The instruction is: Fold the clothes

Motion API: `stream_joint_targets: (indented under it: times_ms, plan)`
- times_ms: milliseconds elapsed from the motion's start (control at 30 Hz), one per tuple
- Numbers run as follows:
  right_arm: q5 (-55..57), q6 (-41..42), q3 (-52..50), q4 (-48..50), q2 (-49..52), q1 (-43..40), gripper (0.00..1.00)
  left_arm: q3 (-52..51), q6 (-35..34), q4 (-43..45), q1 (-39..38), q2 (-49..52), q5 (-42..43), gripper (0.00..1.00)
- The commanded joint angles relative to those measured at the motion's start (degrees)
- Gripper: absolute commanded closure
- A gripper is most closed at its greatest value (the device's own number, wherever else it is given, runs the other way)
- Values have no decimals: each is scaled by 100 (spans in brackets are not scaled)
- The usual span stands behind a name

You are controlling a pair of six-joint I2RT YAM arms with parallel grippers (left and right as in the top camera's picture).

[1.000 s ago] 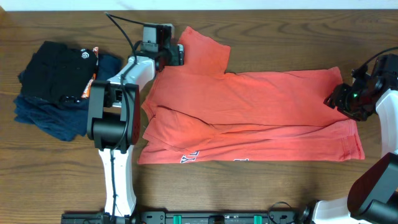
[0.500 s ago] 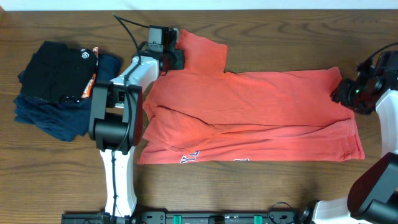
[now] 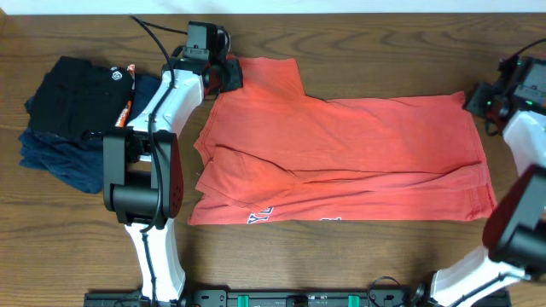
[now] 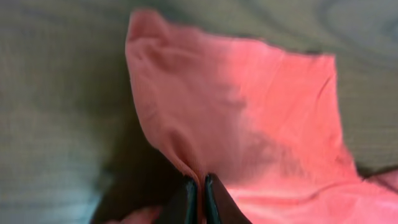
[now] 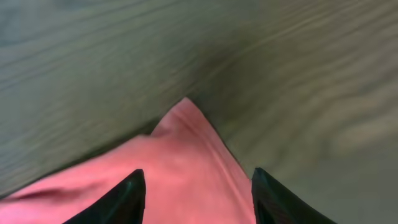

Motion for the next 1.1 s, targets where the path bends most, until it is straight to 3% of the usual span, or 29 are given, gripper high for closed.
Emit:
stream_joint_targets:
  times_ms: [0,200,467,533,633,667,967,1067]
  plan:
    - [-127,42,52,400,529,181,45,37,-70,-116,0,-22,57,91]
    - [-125,195,52,1213,1130,337,42,37,-70,-321,0,-22,57,91]
    - [131,297,50,1370,1419,361,44,37,-70,-367,0,-22,57,91]
    - [238,304,50,1316,1438,361,54,37,-70,-385,0,-22,57,91]
    - [573,442,50,1163,1440,356,93,37,-68,-413,0,-22,57,91]
    - [654,501,50,1132,1440,354,99,37,-68,-426,0,-22,57,92]
    - [824,603,101,457,1078,214,99,37,-68,-625,15,-365,699,94]
    - [870,616,103,214,699,133,93,37,-68,-890,15,-743,699,94]
